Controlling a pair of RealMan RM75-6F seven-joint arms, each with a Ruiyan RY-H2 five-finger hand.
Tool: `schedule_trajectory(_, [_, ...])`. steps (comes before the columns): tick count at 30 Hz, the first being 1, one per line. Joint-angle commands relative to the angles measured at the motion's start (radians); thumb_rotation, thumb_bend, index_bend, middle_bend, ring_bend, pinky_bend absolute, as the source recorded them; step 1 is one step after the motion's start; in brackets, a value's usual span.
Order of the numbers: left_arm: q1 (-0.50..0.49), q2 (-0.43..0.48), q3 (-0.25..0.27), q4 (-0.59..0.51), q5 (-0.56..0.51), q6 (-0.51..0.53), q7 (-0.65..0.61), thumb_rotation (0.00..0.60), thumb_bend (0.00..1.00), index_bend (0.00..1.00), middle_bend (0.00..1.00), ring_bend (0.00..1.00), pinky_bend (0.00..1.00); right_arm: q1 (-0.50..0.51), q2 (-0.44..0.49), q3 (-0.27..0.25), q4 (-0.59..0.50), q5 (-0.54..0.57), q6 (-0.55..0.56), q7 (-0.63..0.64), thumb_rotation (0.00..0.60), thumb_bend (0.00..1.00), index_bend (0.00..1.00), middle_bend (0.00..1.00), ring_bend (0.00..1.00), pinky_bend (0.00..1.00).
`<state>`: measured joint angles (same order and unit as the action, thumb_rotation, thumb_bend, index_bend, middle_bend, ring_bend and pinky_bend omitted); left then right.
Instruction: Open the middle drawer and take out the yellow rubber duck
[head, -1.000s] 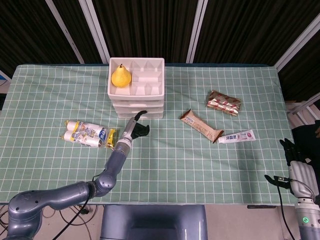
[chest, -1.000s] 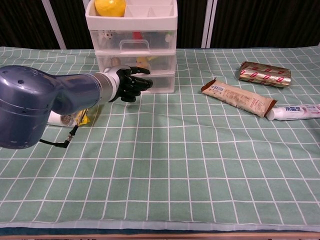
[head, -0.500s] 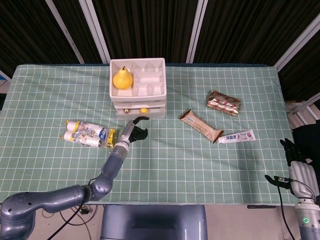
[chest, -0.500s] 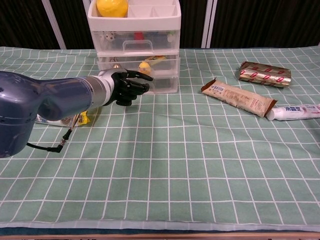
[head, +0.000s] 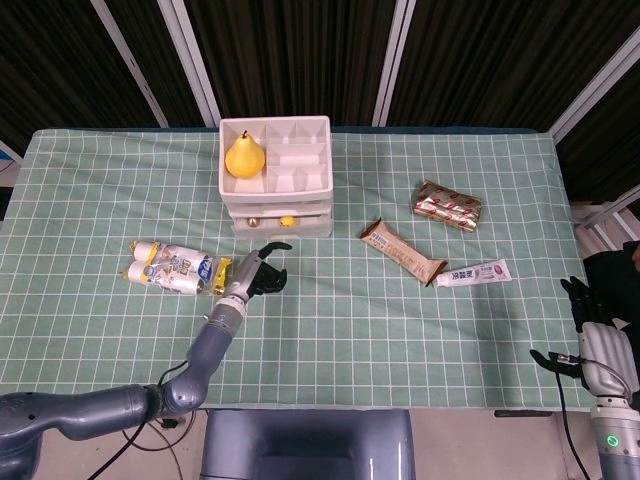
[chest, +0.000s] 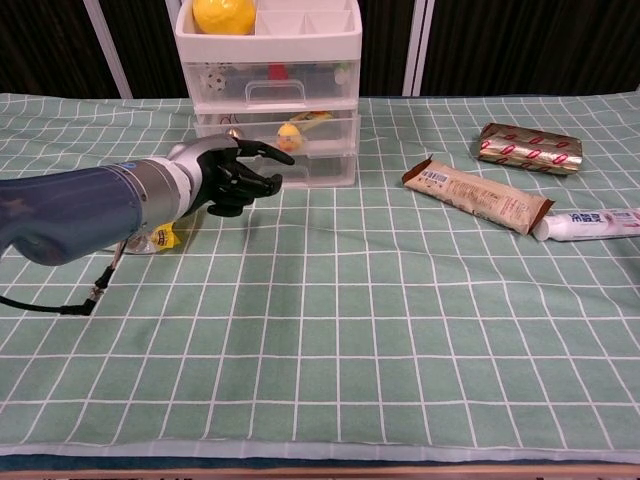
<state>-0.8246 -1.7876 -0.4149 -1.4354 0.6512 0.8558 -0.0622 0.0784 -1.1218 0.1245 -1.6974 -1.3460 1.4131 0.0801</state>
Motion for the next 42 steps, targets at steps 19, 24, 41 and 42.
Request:
schedule_trajectory(19, [-0.024, 0.065, -0.004, -0.056, 0.072, 0.235, 0.298, 0.6, 0.54, 0.26, 0.98, 0.99, 1.0, 0.001, 0.001, 0.0, -0.005, 0.004, -0.005, 0.002, 0.6, 0.04, 0.0, 0.0, 0.0, 0.22])
schedule_trajectory(24, [-0.045, 0.059, -0.01, -0.04, -0.018, 0.264, 0.408, 0.6, 0.54, 0.26, 0.98, 0.99, 1.0, 0.0, 0.002, -0.001, -0.008, 0.004, -0.005, 0.005, 0.6, 0.04, 0.0, 0.0, 0.0, 0.22])
schedule_trajectory(41, [-0.117, 0.079, -0.014, -0.033, -0.26, 0.237, 0.63, 0.6, 0.55, 0.29, 0.99, 0.99, 1.0, 0.001, 0.004, 0.0, -0.013, 0.009, -0.01, 0.007, 0.6, 0.04, 0.0, 0.0, 0.0, 0.22])
schedule_trajectory(42, [-0.117, 0.081, -0.014, -0.039, -0.264, 0.237, 0.632, 0.6, 0.55, 0.31, 0.99, 1.0, 1.0, 0.001, 0.004, 0.0, -0.013, 0.009, -0.01, 0.007, 0.6, 0.04, 0.0, 0.0, 0.0, 0.22])
